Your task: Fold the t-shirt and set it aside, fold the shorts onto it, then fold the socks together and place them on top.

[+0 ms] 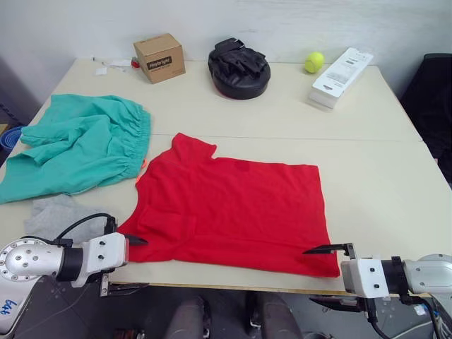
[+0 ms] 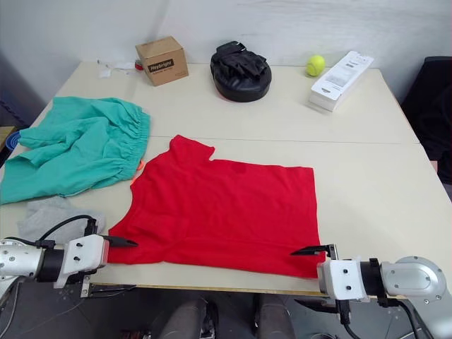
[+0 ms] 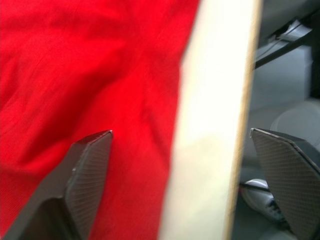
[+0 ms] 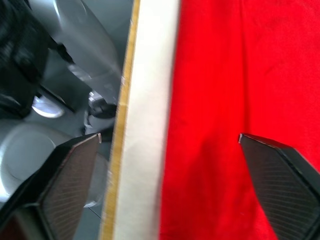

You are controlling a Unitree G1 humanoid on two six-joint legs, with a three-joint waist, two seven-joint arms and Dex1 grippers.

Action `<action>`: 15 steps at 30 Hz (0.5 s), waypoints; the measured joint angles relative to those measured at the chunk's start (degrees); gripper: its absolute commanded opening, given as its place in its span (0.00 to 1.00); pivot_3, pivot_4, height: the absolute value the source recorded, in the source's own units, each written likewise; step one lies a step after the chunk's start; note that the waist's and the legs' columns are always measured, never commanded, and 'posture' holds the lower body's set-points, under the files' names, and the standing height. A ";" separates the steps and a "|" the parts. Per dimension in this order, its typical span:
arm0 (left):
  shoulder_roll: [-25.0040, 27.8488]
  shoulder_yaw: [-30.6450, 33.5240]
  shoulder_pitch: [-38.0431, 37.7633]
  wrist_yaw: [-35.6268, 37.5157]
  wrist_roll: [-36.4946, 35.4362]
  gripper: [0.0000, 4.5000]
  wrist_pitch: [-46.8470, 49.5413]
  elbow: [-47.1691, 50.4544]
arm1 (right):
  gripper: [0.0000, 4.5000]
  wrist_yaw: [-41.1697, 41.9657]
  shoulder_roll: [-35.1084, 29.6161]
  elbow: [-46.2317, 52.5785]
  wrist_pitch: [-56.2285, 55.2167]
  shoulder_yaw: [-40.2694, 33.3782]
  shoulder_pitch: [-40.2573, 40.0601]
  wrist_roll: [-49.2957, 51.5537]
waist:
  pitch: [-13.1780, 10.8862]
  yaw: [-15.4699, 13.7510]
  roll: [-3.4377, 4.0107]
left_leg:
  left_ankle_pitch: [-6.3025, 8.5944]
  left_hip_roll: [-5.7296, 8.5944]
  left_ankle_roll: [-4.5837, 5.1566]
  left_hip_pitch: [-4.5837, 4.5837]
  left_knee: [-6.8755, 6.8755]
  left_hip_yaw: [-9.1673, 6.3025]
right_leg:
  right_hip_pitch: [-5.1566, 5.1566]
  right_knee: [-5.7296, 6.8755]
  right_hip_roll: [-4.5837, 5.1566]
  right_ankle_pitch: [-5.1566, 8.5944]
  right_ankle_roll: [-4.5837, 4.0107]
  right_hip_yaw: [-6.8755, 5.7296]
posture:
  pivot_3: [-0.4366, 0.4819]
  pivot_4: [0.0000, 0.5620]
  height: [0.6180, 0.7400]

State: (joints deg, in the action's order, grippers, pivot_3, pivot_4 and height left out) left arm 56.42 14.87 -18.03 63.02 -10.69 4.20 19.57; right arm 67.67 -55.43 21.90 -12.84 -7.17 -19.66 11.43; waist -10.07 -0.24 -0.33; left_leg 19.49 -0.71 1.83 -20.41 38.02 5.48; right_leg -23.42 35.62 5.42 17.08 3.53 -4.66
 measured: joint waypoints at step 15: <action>-0.10 -2.74 1.76 -1.05 3.14 0.73 -5.11 -3.08 | 0.88 -1.55 -0.05 -6.38 -3.21 4.47 3.31 -7.27 | 0.05 0.22 0.11 | 0.03 0.00 0.07 0.22 -0.01 0.03 | 0.22 0.01 0.00 -0.01 0.01 0.01 | 0.48 0.27 1.00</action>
State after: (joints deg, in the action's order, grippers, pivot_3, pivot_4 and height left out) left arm 56.32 12.14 -16.28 61.97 -7.55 -0.90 16.50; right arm 66.11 -55.48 15.52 -16.05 -2.70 -16.36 4.16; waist -10.01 -0.02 -0.21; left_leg 19.51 -0.71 1.90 -20.19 38.01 5.51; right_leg -23.20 35.63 5.42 17.08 3.54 -4.65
